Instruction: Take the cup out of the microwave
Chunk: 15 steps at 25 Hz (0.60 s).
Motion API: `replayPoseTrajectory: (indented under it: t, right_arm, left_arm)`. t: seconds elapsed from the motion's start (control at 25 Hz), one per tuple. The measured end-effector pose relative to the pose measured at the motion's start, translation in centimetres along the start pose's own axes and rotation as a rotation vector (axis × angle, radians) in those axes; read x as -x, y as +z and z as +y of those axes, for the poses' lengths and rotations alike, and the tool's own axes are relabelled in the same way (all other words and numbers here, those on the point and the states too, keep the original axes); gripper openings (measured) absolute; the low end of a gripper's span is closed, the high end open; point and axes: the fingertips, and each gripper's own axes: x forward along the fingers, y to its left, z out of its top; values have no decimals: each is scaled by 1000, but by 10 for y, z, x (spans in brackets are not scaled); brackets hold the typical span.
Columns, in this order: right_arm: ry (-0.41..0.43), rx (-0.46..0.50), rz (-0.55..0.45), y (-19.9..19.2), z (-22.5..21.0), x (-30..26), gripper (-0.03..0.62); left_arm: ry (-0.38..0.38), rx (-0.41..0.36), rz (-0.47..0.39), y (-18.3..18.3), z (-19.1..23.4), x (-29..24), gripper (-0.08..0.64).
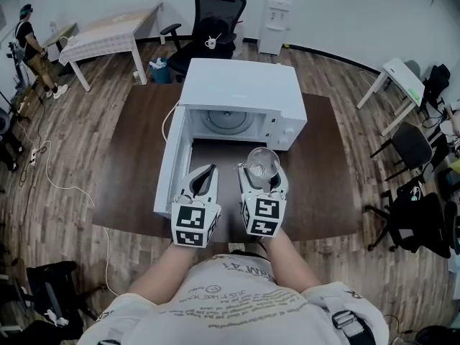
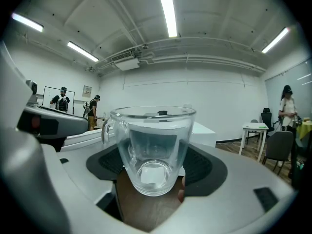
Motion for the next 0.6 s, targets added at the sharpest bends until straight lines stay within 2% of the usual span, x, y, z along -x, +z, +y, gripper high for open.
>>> replayPoseTrajectory:
  t: [0.6]
  right_arm:
    - [9,0,-4,-1,2,1,344]
  left_arm:
    - [1,0,9,-2,2,-1,8]
